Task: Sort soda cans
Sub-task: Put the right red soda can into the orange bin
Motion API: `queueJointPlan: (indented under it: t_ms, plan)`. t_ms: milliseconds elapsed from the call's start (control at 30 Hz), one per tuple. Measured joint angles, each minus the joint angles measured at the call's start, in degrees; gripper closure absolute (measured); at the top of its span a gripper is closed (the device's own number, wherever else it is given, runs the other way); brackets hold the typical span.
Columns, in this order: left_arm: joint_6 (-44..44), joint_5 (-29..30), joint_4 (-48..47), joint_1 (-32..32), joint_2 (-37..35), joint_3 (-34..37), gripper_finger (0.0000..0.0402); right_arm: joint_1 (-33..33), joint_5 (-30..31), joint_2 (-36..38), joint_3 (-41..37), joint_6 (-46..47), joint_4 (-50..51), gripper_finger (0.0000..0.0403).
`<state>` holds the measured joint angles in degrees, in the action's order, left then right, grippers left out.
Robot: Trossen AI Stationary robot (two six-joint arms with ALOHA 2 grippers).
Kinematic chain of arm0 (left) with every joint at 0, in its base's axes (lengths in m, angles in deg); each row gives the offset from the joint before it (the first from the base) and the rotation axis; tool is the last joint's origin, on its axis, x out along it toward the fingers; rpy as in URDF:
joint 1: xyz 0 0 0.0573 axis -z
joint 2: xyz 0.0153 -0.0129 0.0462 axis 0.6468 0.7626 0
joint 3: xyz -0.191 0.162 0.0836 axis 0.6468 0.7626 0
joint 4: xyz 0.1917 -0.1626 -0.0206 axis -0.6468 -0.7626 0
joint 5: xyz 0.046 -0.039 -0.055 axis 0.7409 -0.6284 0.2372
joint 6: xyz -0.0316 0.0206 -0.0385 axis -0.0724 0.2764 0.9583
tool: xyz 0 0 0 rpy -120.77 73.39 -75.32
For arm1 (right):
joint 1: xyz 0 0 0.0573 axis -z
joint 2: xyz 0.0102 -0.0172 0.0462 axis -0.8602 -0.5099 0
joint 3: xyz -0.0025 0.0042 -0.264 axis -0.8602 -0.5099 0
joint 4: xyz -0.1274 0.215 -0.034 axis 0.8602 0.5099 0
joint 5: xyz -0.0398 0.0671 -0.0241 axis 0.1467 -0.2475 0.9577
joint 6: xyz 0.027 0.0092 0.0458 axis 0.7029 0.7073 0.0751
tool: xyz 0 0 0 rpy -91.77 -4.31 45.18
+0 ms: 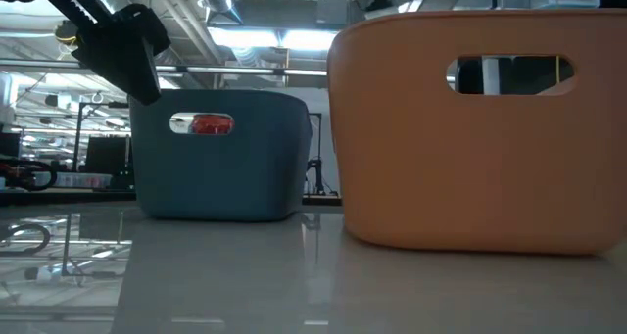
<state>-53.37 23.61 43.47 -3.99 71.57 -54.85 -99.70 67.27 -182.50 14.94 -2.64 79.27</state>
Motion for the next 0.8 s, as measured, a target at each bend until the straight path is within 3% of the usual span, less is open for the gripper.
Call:
queueJointPlan:
  t_ms: [267,400,533,800]
  plan:
    - [0.1,0.0,0.0,0.0,0.0,0.0,0.0034,-5.9,-9.1,0.8,-10.4,5.5,0.1,0.0129]
    - [0.3,0.0,0.0,0.0,0.0,0.0,0.0034,-9.4,-13.4,0.8,-14.8,5.8,0.1,0.0056]
    - [0.4,0.0,0.0,0.0,0.0,0.0,0.0034,-12.3,-15.4,0.8,-16.4,5.8,-0.2,0.0025]
    - [0.5,0.0,0.0,0.0,0.0,0.0,0.0034,-18.6,-8.4,0.8,-16.6,5.2,-0.5,0.0025]
